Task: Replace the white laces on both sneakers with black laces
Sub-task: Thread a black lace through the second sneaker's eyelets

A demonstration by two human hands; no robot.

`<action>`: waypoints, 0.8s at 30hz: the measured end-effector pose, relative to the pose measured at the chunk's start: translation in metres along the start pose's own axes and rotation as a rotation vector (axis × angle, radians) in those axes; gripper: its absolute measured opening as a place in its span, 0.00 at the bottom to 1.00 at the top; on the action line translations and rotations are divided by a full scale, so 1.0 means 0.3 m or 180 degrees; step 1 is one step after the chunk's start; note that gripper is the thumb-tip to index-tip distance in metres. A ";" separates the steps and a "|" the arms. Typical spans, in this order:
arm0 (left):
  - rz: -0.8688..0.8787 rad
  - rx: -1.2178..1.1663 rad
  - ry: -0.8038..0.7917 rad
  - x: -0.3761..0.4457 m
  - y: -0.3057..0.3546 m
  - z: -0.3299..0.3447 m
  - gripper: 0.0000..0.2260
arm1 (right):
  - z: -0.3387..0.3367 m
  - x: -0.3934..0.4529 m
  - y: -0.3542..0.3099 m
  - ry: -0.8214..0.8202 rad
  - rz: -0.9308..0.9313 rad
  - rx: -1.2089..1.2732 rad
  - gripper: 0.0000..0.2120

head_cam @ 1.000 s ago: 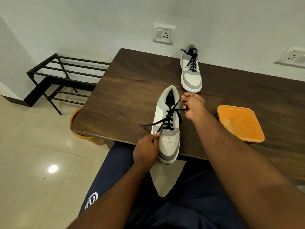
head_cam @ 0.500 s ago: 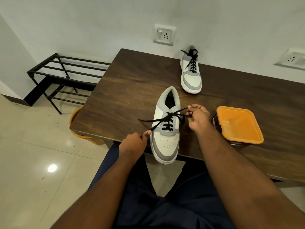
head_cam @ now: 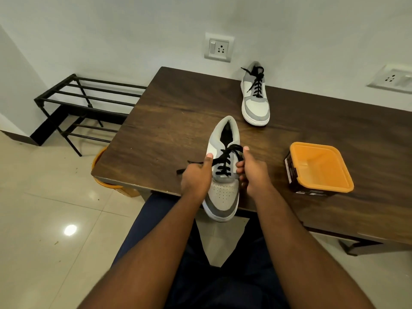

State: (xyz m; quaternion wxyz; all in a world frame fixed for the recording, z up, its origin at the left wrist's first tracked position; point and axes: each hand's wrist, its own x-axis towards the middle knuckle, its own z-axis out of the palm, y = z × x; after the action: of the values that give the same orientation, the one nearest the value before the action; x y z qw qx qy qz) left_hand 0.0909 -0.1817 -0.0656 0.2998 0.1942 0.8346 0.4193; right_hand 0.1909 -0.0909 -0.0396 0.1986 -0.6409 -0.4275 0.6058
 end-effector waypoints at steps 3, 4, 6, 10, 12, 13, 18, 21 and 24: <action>-0.0005 0.0592 -0.0021 0.091 0.046 -0.016 0.28 | 0.030 0.041 -0.068 0.0175 -0.0226 0.0038 0.21; -0.0048 0.0640 -0.0112 0.113 0.062 -0.019 0.28 | 0.040 0.053 -0.085 0.0189 -0.0327 -0.0003 0.19; -0.0006 0.0462 -0.0198 0.152 0.090 -0.015 0.20 | 0.054 0.079 -0.116 0.0220 -0.0588 -0.0088 0.17; -0.0025 -0.0368 -0.0004 0.174 0.114 -0.001 0.15 | 0.064 0.110 -0.132 0.0192 -0.1228 -0.0332 0.11; 0.0114 -0.0923 -0.0039 0.181 0.120 0.005 0.12 | 0.067 0.103 -0.141 -0.0015 -0.1549 -0.0352 0.07; 0.0292 -0.1161 -0.0026 0.184 0.134 0.009 0.11 | 0.067 0.097 -0.151 -0.0153 -0.1673 -0.0317 0.05; 0.0918 -0.1258 0.0021 0.201 0.267 0.011 0.15 | 0.060 0.101 -0.213 -0.0419 -0.1576 0.0176 0.12; 0.1081 -0.0226 -0.0104 0.253 0.279 0.013 0.06 | 0.039 0.123 -0.235 -0.0681 -0.1306 -0.0028 0.15; 0.1414 0.1336 -0.0221 0.276 0.278 0.001 0.09 | 0.033 0.167 -0.251 -0.0734 -0.1491 -0.0916 0.14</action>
State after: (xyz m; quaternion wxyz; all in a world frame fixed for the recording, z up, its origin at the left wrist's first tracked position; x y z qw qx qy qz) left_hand 0.0356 -0.0861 -0.0257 0.1825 0.4438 0.8294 0.2862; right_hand 0.1534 -0.0121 -0.0136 0.1902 -0.4734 -0.6649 0.5456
